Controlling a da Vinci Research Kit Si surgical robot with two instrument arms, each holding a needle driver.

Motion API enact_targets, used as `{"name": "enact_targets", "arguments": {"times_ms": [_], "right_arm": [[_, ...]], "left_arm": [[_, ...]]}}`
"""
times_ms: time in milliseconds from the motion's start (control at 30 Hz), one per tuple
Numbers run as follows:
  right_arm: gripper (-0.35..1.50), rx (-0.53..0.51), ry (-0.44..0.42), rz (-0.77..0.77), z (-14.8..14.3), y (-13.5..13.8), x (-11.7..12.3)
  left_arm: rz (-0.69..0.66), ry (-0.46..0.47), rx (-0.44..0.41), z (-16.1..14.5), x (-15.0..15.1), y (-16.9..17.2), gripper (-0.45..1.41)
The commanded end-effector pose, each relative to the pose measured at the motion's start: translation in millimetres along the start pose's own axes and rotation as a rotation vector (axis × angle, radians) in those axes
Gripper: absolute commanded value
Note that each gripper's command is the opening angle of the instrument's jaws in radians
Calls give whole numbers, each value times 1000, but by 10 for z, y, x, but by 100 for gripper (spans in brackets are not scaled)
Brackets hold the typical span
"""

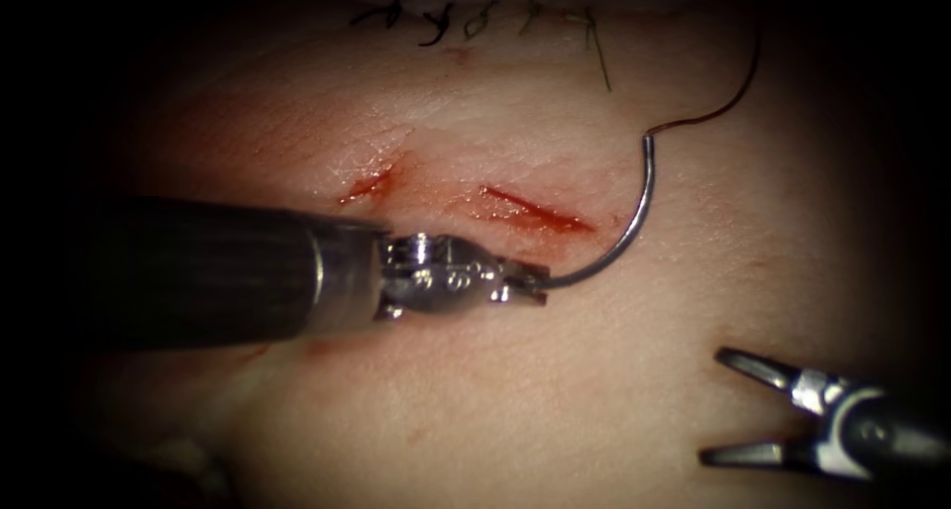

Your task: Wound Closure

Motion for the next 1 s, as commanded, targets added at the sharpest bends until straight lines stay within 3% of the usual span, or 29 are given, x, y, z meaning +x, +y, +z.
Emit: {"name": "enact_targets", "arguments": {"times_ms": [33, 133, 367, 567, 633, 700, 800, 1000], "right_arm": [[126, -7, -4, 39, 12, -8, 7], [125, -45, -31, 151, 18, -1, 24], [114, -142, -78, 316, 32, 12, 40], [111, -270, -144, 410, 54, 12, 52], [111, -262, -149, 418, 60, 13, 53], [111, -220, -144, 423, 66, 17, 53], [111, -175, -126, 426, 71, 29, 52], [111, -94, -93, 415, 77, 47, 43]], "left_arm": [[-5, -9, 10, 5, 0, 4, -45], [-30, -37, 73, -8, -3, 11, -45], [-67, -115, 202, -27, -18, 21, -45], [-103, -115, 265, -31, -20, 25, -30], [-104, -95, 254, -31, -19, 26, -30], [-76, -45, 226, -32, -17, 28, -45], [-22, 30, 193, -37, -14, 30, -45], [49, 94, 224, -50, -5, 27, -45]]}}
